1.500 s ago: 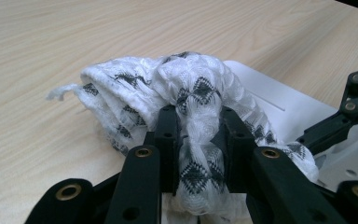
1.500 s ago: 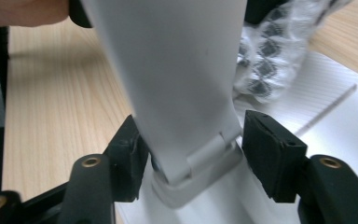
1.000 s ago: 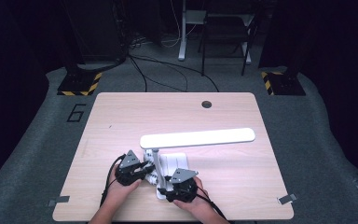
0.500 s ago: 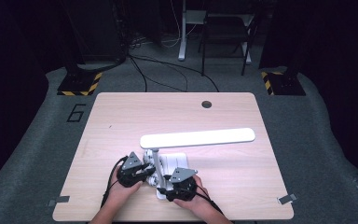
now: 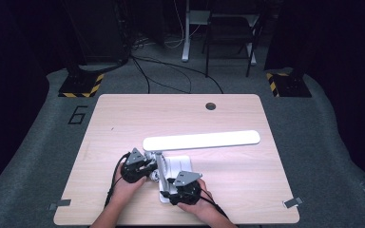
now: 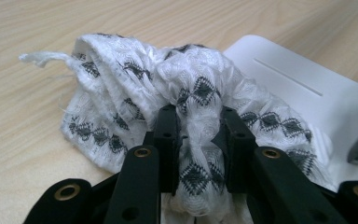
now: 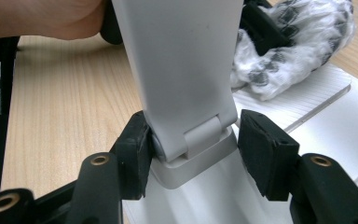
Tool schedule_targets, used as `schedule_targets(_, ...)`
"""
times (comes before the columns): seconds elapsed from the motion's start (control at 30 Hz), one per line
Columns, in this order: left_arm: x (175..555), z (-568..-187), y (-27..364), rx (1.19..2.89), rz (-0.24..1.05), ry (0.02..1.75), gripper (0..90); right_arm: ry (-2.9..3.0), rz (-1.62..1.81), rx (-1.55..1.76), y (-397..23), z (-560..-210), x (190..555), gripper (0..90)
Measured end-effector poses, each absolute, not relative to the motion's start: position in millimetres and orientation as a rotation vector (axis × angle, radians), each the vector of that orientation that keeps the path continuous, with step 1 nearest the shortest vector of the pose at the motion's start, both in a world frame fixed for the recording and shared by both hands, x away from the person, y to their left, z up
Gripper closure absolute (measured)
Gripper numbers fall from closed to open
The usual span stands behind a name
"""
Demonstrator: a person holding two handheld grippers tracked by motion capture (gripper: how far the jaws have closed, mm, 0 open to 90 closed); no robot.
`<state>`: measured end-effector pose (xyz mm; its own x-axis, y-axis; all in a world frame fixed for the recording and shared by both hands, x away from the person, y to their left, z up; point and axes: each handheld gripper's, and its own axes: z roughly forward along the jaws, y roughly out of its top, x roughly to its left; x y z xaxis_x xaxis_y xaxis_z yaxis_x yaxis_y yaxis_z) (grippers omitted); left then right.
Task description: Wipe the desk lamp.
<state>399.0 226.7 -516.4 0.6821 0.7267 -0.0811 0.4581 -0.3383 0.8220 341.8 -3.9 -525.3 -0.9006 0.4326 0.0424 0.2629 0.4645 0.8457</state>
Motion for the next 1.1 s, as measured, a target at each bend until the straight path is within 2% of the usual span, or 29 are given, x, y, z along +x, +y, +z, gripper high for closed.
schedule_targets(0.5, 422, -517, 228, 1.961, 0.37, 0.982, 72.1, 2.53, 1.414, 0.609, -4, -525, 342, 46.1)
schedule_targets(1.1, 398, -517, 228, 1.985, 0.332, 0.919, 72.5, 2.531, 1.412, 0.605, -4, -525, 342, 46.0)
